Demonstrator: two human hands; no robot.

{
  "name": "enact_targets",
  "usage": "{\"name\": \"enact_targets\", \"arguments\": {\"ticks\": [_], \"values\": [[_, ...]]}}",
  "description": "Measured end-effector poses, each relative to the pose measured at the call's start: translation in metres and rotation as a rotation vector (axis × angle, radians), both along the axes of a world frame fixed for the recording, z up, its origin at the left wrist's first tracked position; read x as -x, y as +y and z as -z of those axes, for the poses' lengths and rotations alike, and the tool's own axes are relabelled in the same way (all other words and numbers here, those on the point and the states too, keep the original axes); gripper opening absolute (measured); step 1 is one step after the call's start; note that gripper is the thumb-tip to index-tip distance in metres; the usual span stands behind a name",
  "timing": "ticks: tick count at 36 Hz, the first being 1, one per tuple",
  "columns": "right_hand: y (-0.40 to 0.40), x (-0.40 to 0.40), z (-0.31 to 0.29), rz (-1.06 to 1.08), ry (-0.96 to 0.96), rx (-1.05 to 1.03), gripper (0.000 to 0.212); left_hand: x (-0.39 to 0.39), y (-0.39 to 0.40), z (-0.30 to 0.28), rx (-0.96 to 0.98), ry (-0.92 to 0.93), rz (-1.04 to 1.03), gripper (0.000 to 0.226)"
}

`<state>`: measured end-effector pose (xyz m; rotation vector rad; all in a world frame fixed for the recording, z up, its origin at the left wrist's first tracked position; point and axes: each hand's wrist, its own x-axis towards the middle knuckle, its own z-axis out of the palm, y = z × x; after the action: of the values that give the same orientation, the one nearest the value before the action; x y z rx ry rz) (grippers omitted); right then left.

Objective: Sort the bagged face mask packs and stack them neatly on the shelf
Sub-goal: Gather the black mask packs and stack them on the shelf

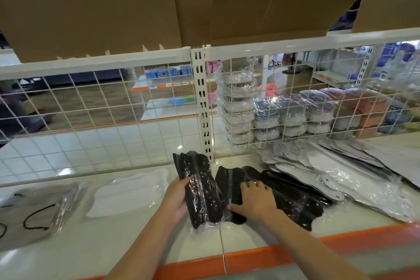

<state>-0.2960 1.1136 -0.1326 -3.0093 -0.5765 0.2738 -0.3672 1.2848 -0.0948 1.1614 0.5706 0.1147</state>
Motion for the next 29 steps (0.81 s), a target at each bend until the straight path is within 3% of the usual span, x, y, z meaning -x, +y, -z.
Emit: {"name": "enact_targets", "arguments": {"ticks": [6, 12, 16, 17, 21, 23, 25, 26, 27, 29], "values": [[0.005, -0.002, -0.006, -0.02, -0.034, 0.054, 0.041, 0.003, 0.003, 0.0, 0.051, 0.021, -0.078, 0.021], [-0.001, -0.01, -0.006, 0.034, 0.014, -0.035, 0.035, 0.01, 0.014, 0.001, 0.07, 0.072, -0.149, 0.024], [-0.006, -0.015, -0.01, 0.174, 0.118, -0.404, 0.015, 0.015, 0.019, 0.001, 0.097, 0.103, -0.173, 0.025], [-0.007, -0.015, -0.013, 0.184, 0.153, -0.517, 0.018, 0.015, 0.019, 0.002, 0.107, 0.102, -0.169, 0.028], [-0.002, -0.007, -0.015, -0.01, 0.197, -0.713, 0.024, 0.015, 0.017, 0.009, 0.237, 0.06, -0.088, 0.047], [0.004, -0.001, -0.013, -0.136, 0.287, -0.702, 0.015, 0.014, 0.01, 0.011, 0.315, 0.008, 0.019, 0.056], [0.008, 0.004, -0.013, -0.227, 0.414, -0.672, 0.005, 0.013, 0.005, 0.012, 0.282, 0.002, 0.052, 0.044], [0.008, 0.005, -0.013, -0.237, 0.437, -0.657, 0.012, 0.01, 0.004, 0.013, 0.235, 0.008, 0.048, 0.039], [0.008, 0.005, -0.011, -0.212, 0.401, -0.633, 0.022, 0.008, 0.004, 0.014, 0.18, 0.02, 0.036, 0.037], [0.003, 0.0, -0.007, -0.084, 0.144, -0.439, 0.039, 0.006, 0.007, 0.016, 0.135, 0.042, 0.013, 0.038]]}}
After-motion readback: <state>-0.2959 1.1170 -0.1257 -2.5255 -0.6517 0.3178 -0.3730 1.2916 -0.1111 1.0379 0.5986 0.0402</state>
